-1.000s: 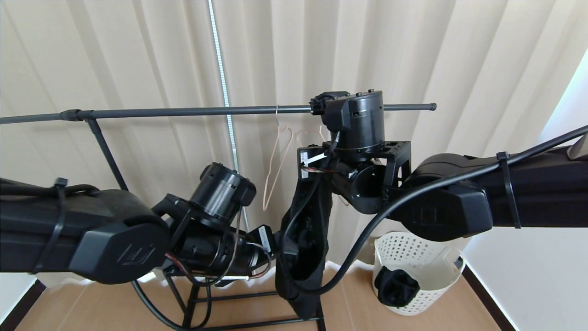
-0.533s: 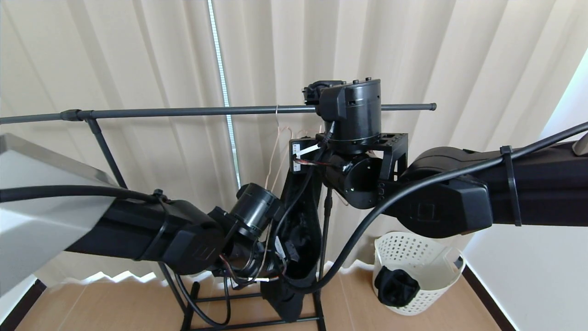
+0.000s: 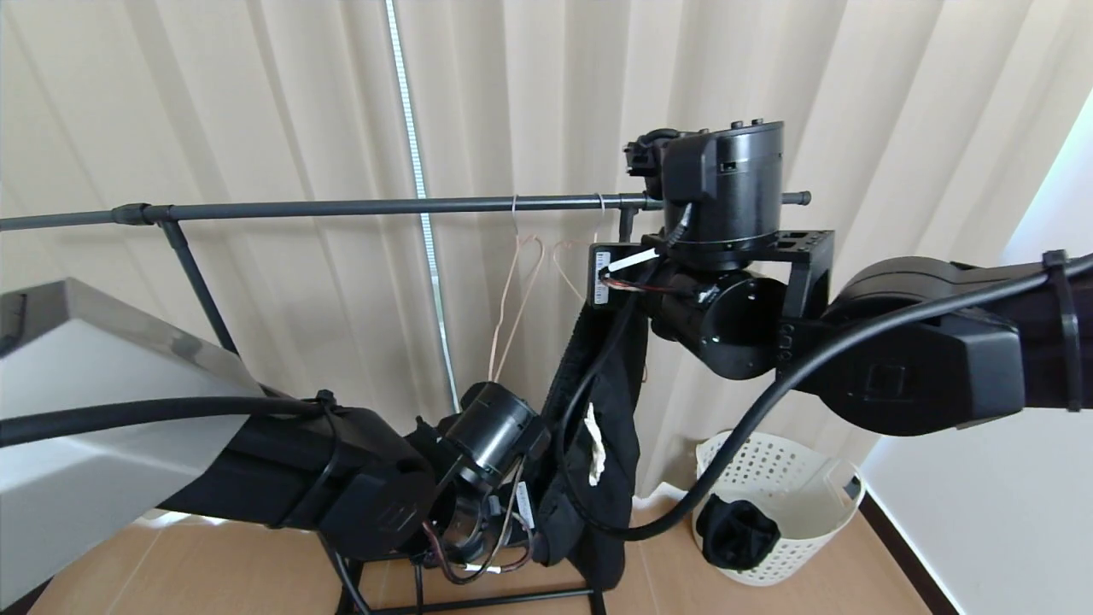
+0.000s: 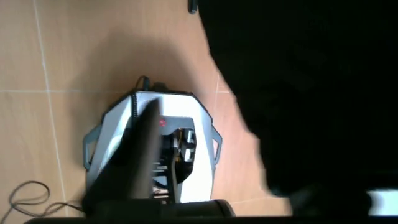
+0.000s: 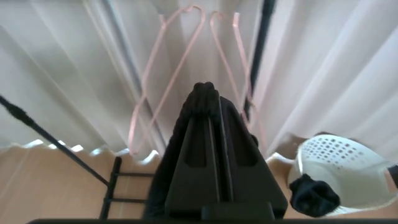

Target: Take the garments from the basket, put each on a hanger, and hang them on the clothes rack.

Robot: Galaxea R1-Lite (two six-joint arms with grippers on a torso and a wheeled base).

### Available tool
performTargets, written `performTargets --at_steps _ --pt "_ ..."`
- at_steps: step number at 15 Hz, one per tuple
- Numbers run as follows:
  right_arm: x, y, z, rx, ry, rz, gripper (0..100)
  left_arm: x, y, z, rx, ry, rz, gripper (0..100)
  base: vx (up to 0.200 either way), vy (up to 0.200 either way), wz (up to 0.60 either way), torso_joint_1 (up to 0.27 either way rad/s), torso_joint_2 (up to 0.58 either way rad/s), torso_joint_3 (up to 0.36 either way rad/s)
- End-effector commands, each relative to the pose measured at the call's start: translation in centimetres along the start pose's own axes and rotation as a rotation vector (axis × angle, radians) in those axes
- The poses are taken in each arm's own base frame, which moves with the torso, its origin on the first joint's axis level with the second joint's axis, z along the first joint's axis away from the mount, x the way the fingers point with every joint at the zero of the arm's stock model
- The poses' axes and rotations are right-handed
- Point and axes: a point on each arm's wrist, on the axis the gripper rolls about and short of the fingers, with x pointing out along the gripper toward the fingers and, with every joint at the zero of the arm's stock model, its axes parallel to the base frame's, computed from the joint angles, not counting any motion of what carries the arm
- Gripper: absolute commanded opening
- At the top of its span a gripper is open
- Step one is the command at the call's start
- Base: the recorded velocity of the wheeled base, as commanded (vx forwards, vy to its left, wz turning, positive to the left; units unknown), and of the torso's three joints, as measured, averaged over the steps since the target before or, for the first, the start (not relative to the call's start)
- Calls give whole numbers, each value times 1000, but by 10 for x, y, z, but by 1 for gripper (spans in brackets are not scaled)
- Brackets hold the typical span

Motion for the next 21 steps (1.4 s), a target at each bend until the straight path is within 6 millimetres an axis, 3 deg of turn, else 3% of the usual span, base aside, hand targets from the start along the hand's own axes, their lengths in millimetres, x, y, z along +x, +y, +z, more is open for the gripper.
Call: performTargets --at_steps 1,4,8,11,14,18,21 --pt "-12 -29 9 11 -6 -43 0 -31 6 1 18 -76 -15 0 0 0 0 0 0 0" --pt "-28 -51 -20 -39 87 -28 0 -71 15 27 101 -209 -6 0 0 0 0 0 0 0" --pt "-45 -68 -43 -90 180 23 0 -119 -3 65 121 -187 54 0 0 0 0 0 0 0" --pt "-55 -85 -51 -179 232 42 0 -128 -7 75 156 -158 90 0 0 0 0 0 0 0" --pt "-54 -94 -54 -255 313 11 0 -122 -3 77 223 -151 147 0 0 0 0 0 0 0" --pt "-39 -123 -49 -246 355 -103 0 -109 21 76 252 -130 281 0 0 0 0 0 0 0" --pt "-35 -141 -46 -241 360 -159 0 -119 37 81 234 -142 298 0 0 0 0 0 0 0"
